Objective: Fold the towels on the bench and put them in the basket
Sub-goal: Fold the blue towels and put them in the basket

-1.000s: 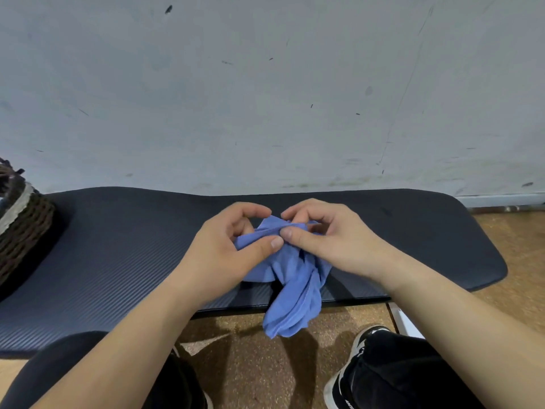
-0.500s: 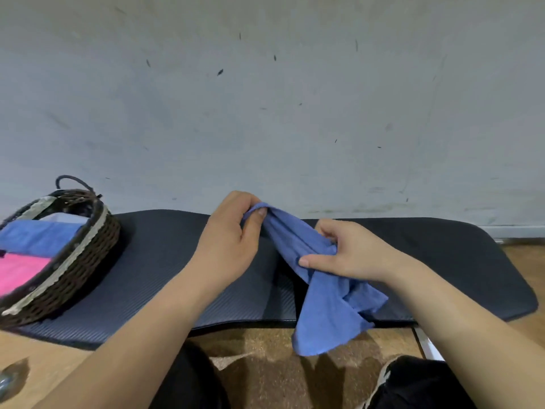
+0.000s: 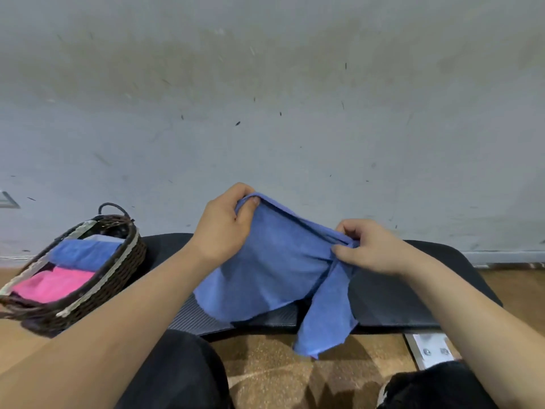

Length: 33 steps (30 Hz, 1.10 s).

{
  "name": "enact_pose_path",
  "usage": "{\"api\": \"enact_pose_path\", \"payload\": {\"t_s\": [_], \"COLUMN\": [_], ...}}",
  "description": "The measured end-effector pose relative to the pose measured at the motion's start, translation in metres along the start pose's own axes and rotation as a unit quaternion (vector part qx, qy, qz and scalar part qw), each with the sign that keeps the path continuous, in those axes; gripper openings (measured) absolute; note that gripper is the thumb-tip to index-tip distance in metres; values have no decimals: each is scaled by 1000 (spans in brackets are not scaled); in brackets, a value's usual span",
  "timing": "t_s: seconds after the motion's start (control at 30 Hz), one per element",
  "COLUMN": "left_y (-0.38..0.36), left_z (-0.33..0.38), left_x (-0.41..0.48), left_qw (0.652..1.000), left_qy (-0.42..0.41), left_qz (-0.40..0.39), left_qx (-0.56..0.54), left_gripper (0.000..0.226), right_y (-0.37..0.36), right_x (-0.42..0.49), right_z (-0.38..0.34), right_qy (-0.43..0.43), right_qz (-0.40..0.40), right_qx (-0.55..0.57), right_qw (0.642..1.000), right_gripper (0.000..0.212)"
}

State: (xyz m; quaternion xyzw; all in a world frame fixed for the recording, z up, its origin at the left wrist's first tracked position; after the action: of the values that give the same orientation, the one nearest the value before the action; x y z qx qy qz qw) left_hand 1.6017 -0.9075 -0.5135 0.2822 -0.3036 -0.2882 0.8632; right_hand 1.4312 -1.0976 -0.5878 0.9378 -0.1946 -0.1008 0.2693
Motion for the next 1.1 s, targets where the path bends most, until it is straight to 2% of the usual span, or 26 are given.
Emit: {"api": "enact_pose_path", "payload": {"t_s": [0.07, 0.13, 0.27, 0.37, 0.5, 0.67, 0.77, 0.97, 1.1], "left_y": [10, 17, 22, 33, 42, 43, 25, -55, -91], "left_z": [10, 16, 4, -23, -59, -84, -111, -196, -246], "left_x": [0, 1, -3, -10, -20, -18, -4, 10, 17], "left_qw": [1000, 1000, 999, 996, 988, 972, 960, 935, 929], "left_qy": [-10, -14, -8, 17, 50, 50, 65, 110, 147], "left_qz": [10, 23, 39, 46, 1, -74, -114, -174, -167], "left_qx": [-7, -6, 19, 70, 148, 218, 248, 288, 295], "left_gripper": [19, 19, 19, 18, 20, 22, 25, 23, 20], "right_y": [10, 19, 16, 13, 24, 67, 72, 19, -15], "right_x": [0, 0, -12, -27, -45, -38, -10, 63, 97], "right_z": [5, 21, 68, 82, 75, 34, 35, 122, 181], "right_qy": [-27, -67, -117, -104, -85, -19, -15, -97, -156], "right_qz": [38, 83, 133, 116, 109, 128, 126, 127, 135], "right_qx": [-76, -90, 84, 115, 172, 35, -38, -176, -216], "right_qw": [996, 990, 981, 981, 975, 991, 991, 971, 954], "right_gripper": [12, 13, 19, 26, 13, 14, 21, 30, 34]}}
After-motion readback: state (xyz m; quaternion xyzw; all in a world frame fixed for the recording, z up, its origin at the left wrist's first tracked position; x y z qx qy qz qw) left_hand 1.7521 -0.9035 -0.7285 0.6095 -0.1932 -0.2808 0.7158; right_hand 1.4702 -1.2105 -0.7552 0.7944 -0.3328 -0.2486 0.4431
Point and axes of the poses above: each hand's wrist, its own x-axis towards the middle knuckle, its own y-axis out of the back of the hand, z = x × y, the point moved 10 cm from there along x, towards the middle knuckle, and after that the axes turned 8 degrees about x, right-handed, at the moved point
